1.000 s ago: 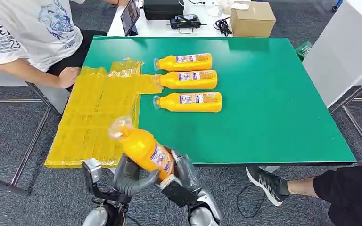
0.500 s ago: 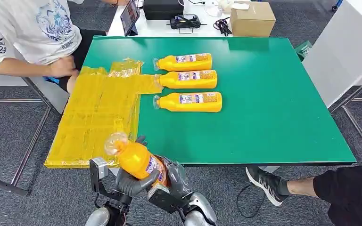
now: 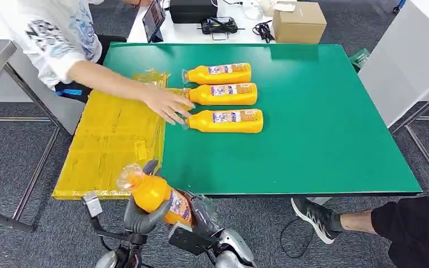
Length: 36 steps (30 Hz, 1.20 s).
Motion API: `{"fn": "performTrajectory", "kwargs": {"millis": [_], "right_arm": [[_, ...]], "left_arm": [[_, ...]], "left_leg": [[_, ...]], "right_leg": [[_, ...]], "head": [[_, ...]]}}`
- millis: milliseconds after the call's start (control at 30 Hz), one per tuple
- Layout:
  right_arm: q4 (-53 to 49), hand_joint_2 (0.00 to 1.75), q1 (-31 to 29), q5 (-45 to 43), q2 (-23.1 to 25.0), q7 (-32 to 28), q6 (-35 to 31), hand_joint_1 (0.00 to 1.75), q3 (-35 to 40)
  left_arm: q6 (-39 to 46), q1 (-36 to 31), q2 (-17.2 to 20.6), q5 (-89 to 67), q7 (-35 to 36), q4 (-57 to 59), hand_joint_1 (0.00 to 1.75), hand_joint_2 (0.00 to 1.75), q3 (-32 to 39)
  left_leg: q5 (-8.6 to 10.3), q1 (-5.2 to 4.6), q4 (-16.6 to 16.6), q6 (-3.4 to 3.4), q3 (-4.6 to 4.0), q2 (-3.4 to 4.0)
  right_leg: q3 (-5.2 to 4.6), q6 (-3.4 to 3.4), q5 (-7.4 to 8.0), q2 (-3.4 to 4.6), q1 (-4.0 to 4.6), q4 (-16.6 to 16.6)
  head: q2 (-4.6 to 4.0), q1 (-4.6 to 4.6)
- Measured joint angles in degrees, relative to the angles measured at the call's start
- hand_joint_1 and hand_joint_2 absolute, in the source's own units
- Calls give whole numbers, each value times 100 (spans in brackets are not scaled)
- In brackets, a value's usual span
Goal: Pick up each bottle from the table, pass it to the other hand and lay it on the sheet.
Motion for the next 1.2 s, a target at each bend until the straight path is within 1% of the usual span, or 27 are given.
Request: {"fn": "performTrajectory", "kwargs": {"millis": [33, 467, 600, 633, 667, 700, 767, 800, 1000, 1200], "right_arm": [[11, 175, -4, 0, 0, 2, 9, 175, 7], [28, 175, -5, -83, 2, 0, 31, 175, 9], [0, 175, 7, -81, 2, 0, 42, 173, -8], [0, 175, 8, -81, 2, -2, 46, 133, -9], [-2, 175, 9, -83, 2, -2, 46, 99, -11], [-11, 175, 9, -81, 2, -2, 44, 0, -13], [-37, 175, 19, -79, 2, -4, 20, 0, -20], [-50, 0, 25, -76, 2, -4, 16, 0, -22], [-244, 0, 84, -190, 0, 50, -207, 0, -74], [-916, 0, 283, -492, -17, 70, -269, 0, -313]], "left_arm": [[-35, 10, 0, 25, 2, 0, 175, 175, 15], [-262, 18, 61, -1018, -588, -17, 175, 175, -77], [-230, -6, 81, -1138, -627, -26, 175, 175, -112], [-221, -9, 83, -1145, -629, -26, 175, 175, -112], [-210, -13, 83, -1156, -632, -26, 175, 175, -114], [-206, -14, 90, -1169, -632, -26, 175, 175, -114], [-192, -21, 94, -1191, -634, -26, 175, 175, -112], [-186, -30, 94, -1197, -636, -28, 175, 175, -114], [12, -62, 90, -1289, -634, -151, 175, 175, -114], [348, -137, 90, -1433, -586, -413, 175, 175, 48]], "left_leg": [[0, 0, 0, 0, 0, -1], [0, 0, 0, 0, 0, 0], [0, 0, 0, 0, 0, 1], [0, 0, 0, 0, 1, 1], [0, 0, 0, 0, 0, 1], [0, 0, 0, 0, 1, 1], [0, 0, 0, 0, 1, 0], [0, 0, 0, 0, 1, 0], [0, 0, 0, 0, 0, 0], [0, 0, 0, 0, 0, 0]], "right_leg": [[0, 0, 0, 0, 0, 0], [1, 0, 0, 2, 0, 0], [1, 0, 0, 2, 0, 0], [0, 0, 0, 2, 0, 0], [0, 0, 0, 2, 0, 0], [1, 0, 0, 2, 0, 0], [1, 0, 0, 2, 0, 0], [1, 0, 0, 2, 0, 0], [1, 0, 1, 2, 0, 1], [2, 0, 1, 1, 0, 1]], "head": [[0, 2], [0, 2], [0, 0], [0, -2], [0, 0], [0, -2], [0, 0], [0, 0], [0, 0], [0, 0]]}}
